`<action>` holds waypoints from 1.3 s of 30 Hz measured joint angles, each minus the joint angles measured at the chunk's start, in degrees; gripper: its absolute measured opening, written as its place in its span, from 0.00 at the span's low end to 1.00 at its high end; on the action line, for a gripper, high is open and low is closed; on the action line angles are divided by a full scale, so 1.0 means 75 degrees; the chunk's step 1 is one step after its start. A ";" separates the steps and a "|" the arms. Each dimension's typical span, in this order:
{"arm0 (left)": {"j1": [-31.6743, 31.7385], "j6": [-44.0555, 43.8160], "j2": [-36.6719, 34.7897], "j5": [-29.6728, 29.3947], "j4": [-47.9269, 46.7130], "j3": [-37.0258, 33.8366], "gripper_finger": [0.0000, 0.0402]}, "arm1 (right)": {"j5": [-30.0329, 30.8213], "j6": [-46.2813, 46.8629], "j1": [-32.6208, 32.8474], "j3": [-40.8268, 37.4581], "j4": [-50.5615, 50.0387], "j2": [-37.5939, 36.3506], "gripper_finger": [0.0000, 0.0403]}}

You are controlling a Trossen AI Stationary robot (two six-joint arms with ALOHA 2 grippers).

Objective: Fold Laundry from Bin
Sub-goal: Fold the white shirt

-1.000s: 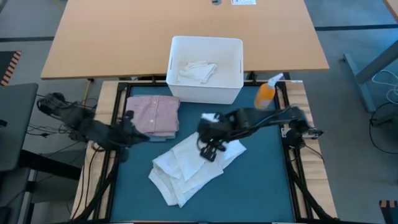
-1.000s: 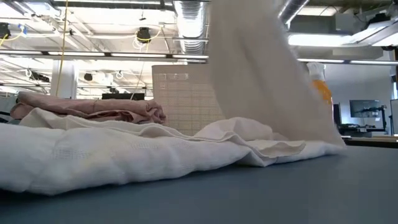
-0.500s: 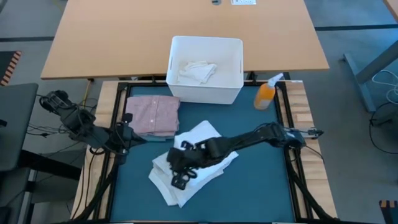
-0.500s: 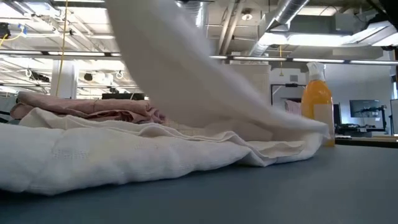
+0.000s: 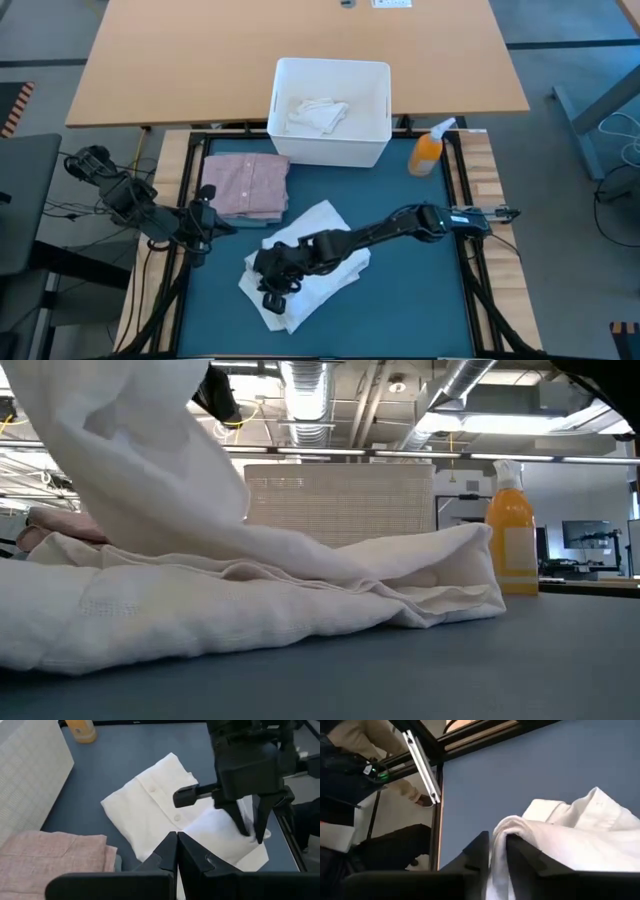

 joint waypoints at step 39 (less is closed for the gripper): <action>-0.0262 0.2173 0.2923 0.3325 0.6072 -0.2900 0.05 | 0.2830 0.1538 0.0662 -0.9298 0.0978 -0.6381 0.46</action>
